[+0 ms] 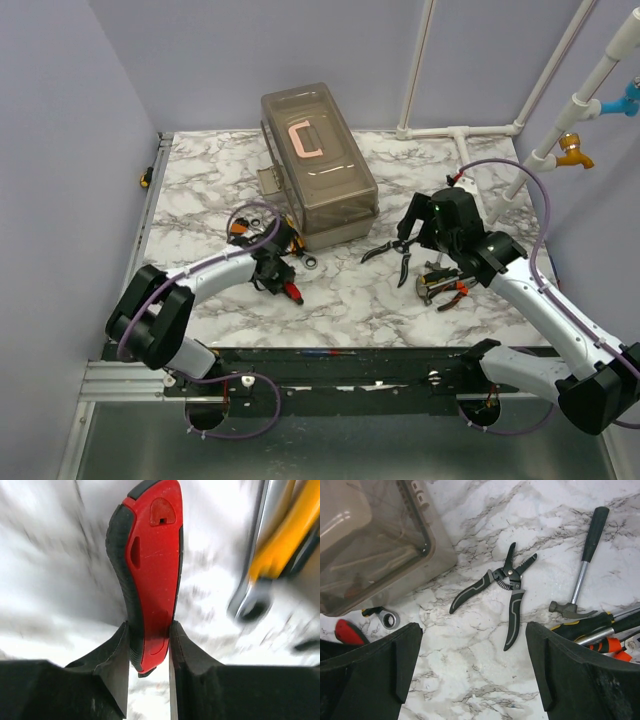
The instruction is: Pack the tool kit
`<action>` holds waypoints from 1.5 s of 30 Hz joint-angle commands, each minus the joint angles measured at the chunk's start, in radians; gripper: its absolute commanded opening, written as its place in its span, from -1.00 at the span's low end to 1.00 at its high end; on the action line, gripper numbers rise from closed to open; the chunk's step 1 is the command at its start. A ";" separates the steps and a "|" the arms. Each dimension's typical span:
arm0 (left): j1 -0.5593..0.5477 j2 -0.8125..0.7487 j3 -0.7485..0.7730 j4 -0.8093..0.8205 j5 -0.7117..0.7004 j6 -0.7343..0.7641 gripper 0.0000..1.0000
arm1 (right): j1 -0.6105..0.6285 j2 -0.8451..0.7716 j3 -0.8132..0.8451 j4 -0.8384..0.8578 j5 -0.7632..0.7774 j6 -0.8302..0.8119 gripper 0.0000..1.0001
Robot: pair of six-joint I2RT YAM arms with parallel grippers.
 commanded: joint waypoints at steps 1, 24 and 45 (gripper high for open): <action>-0.261 -0.095 -0.039 -0.072 -0.075 -0.111 -1.00 | 0.001 -0.001 -0.035 0.003 0.000 0.032 0.86; -0.617 -0.003 0.552 -0.221 -0.460 0.263 0.97 | 0.001 0.028 0.020 0.049 -0.037 -0.026 1.00; 0.307 -0.664 -0.113 0.439 0.440 0.622 0.97 | 0.121 1.071 1.488 -0.248 -0.381 -0.227 0.90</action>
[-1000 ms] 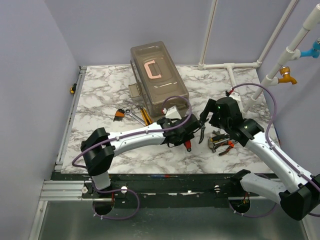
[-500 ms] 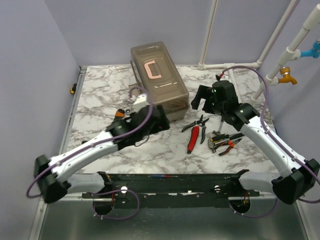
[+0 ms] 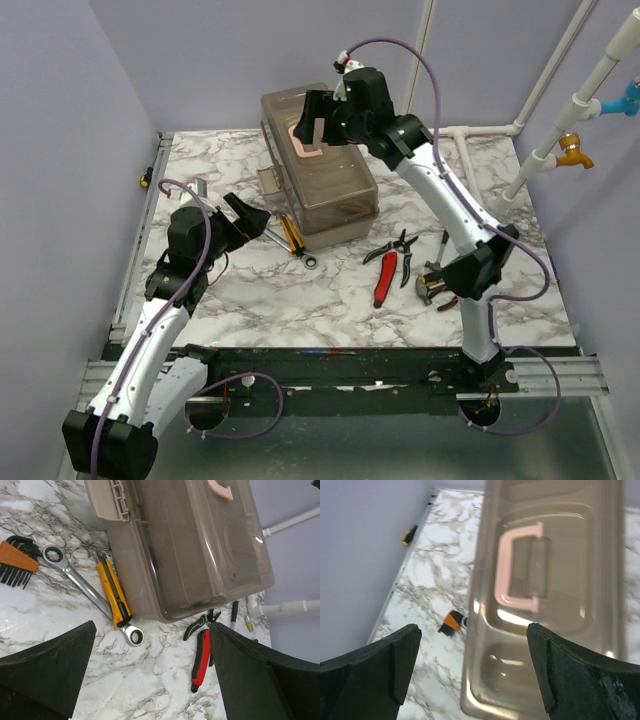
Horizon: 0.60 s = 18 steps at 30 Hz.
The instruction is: Pack the tool kit
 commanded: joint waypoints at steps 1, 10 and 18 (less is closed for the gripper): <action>0.151 0.083 -0.031 0.212 0.318 -0.008 0.97 | 0.012 0.211 0.270 -0.133 -0.097 -0.035 0.90; 0.188 0.399 0.047 0.496 0.497 -0.082 0.94 | 0.002 0.140 0.008 0.033 0.132 -0.078 0.99; 0.174 0.563 0.128 0.566 0.527 -0.117 0.92 | -0.049 0.019 -0.181 0.077 0.214 -0.088 1.00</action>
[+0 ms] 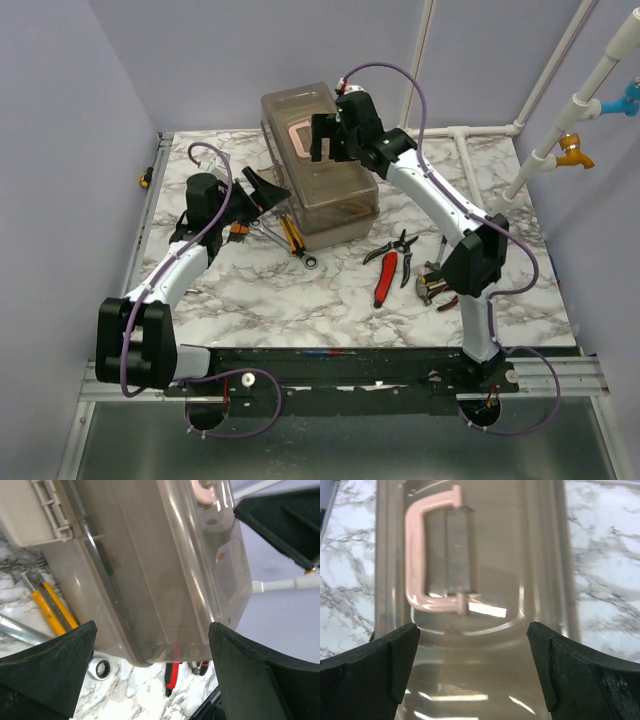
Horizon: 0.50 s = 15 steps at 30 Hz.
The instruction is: Pack the tool kit
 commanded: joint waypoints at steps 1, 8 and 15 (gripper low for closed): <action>-0.016 0.066 0.106 0.062 0.048 -0.018 0.92 | -0.049 -0.152 -0.165 0.053 0.058 -0.018 1.00; -0.057 0.139 0.246 -0.054 -0.013 0.030 0.92 | -0.107 -0.177 -0.223 0.024 -0.031 -0.024 0.97; -0.077 0.214 0.320 -0.128 -0.032 0.027 0.86 | -0.107 -0.142 -0.330 0.028 -0.222 0.033 0.68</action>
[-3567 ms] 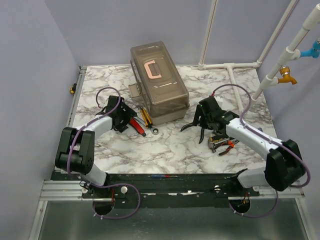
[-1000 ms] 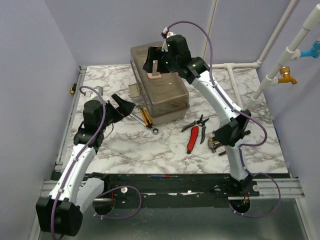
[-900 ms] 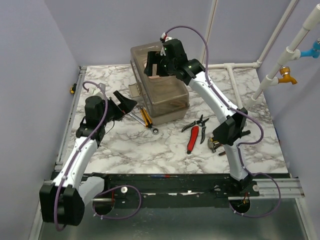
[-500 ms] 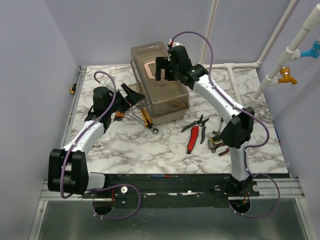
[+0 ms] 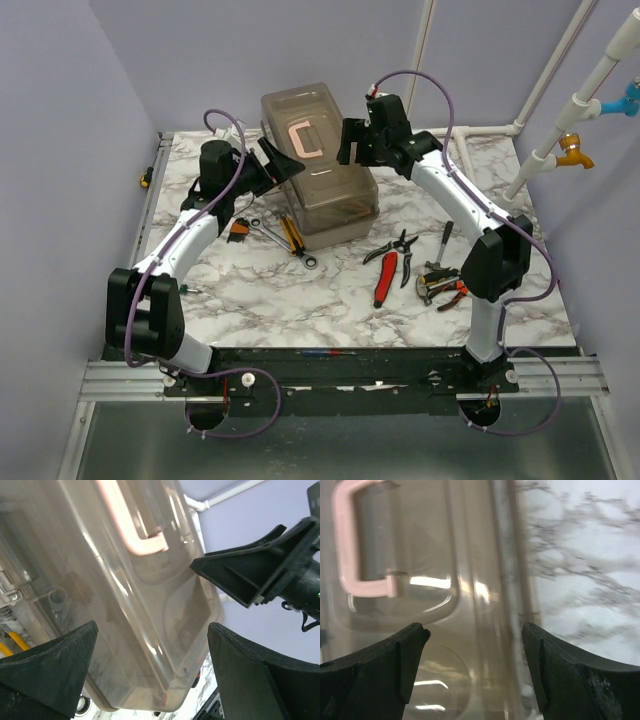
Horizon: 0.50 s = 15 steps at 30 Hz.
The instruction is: Pack the tool kit
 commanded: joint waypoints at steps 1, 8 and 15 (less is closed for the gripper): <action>-0.008 0.034 0.016 -0.067 -0.027 0.017 0.86 | 0.011 -0.007 -0.130 0.026 -0.199 0.049 0.62; -0.017 0.004 -0.019 -0.079 0.037 0.033 0.85 | 0.063 -0.197 -0.426 0.131 -0.252 0.150 0.30; -0.091 -0.145 -0.138 -0.133 -0.001 0.032 0.85 | 0.161 -0.374 -0.618 0.160 -0.198 0.234 0.26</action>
